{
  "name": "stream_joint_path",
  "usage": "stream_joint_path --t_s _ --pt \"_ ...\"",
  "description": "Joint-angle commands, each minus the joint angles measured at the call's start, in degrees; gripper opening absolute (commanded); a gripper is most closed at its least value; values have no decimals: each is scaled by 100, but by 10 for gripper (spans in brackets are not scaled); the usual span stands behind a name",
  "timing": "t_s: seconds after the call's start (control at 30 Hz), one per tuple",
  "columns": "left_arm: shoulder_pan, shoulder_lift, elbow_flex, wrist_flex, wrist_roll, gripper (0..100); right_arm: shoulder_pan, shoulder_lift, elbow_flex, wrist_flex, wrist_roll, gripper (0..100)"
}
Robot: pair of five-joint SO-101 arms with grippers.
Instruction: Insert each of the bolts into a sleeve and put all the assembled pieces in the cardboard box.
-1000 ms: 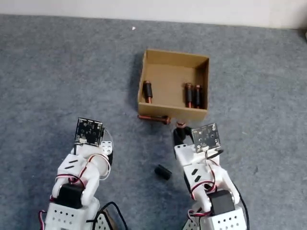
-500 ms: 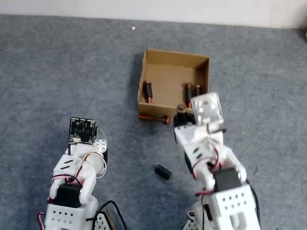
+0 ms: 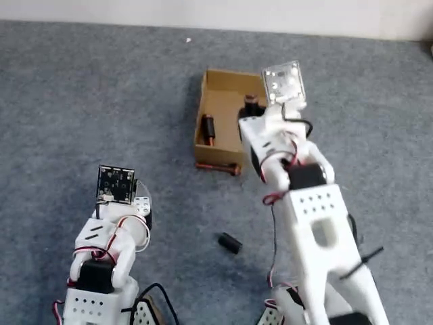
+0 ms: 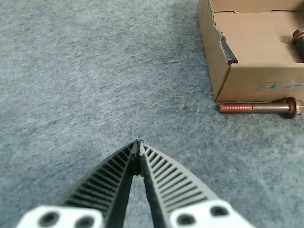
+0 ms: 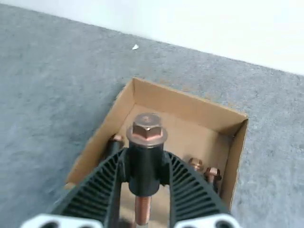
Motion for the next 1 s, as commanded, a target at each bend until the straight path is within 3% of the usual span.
stream_joint_path --t_s 0.0,0.23,0.4,0.6,0.77,0.97 --pt "-101 -48 119 -176 -79 7 233 505 -409 -936 -62 5" --pt "-101 -48 119 -176 -79 7 400 1780 -435 -1842 -70 5" --pt "-101 -48 119 -176 -79 7 400 2334 -453 -1877 -70 15" --pt "-101 -48 119 -176 -79 7 400 2484 -418 -1851 -44 203" --pt "-110 -48 119 -176 -79 7 391 2255 -470 -919 -26 195" --pt "-382 -66 119 -185 -79 7 365 857 -180 -207 -26 195"
